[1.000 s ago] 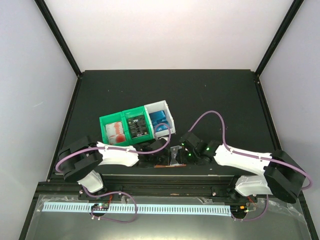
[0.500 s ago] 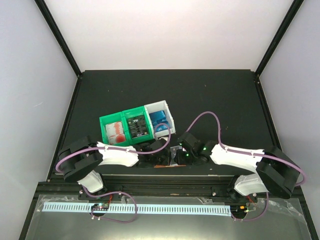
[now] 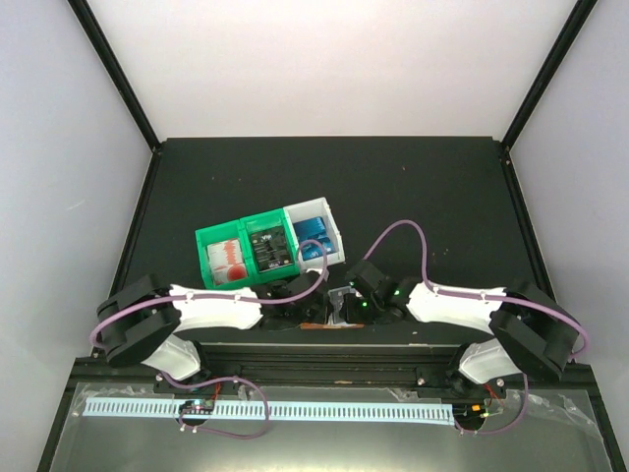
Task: Put the credit cards into the card holder
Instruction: Insert the credit card into the card holder.
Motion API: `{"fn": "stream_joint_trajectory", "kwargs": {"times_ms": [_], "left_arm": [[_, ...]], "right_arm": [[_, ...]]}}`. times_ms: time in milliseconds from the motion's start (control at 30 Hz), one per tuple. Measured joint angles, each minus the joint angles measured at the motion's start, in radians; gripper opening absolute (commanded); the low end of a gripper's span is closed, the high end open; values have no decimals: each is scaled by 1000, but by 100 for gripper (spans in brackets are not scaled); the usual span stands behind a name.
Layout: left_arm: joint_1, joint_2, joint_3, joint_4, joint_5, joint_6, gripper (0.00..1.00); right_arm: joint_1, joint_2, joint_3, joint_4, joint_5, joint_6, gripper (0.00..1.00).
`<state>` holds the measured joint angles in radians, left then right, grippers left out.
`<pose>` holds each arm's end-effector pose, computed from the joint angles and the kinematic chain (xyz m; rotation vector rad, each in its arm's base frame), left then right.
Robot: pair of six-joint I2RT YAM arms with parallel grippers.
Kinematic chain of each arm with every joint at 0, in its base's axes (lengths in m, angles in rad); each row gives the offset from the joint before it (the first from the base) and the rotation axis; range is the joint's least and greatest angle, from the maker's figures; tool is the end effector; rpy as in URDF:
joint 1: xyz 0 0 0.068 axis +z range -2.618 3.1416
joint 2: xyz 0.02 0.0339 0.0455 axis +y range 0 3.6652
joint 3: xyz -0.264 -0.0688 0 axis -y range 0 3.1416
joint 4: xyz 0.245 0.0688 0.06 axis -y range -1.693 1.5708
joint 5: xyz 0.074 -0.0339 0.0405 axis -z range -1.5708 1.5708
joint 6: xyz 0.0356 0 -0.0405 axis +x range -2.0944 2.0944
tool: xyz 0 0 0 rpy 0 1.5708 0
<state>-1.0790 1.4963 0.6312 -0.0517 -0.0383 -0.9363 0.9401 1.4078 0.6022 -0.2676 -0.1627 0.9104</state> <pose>0.1294 -0.2387 0.1422 0.1728 2.6602 -0.7373 0.1382 0.1990 0.1430 -0.1025 2.8800 0.7260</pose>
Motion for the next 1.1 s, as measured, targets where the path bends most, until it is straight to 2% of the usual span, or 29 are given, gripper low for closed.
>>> {"fn": "stream_joint_trajectory", "kwargs": {"times_ms": [300, 567, 833, 1100], "left_arm": [[55, -176, 0, -90, -47, 40, 33], [172, -433, 3, -234, -132, 108, 47], [309, -608, 5, -344, -165, 172, 50], [360, -644, 3, -389, -159, 203, 54]], "right_arm": [[2, 0, 39, -2, -11, -35, 41], [27, 50, 101, 23, -59, -63, 48], [65, 124, 172, 26, -75, -79, 49], [109, 142, 240, -29, -31, -103, 53]]}}
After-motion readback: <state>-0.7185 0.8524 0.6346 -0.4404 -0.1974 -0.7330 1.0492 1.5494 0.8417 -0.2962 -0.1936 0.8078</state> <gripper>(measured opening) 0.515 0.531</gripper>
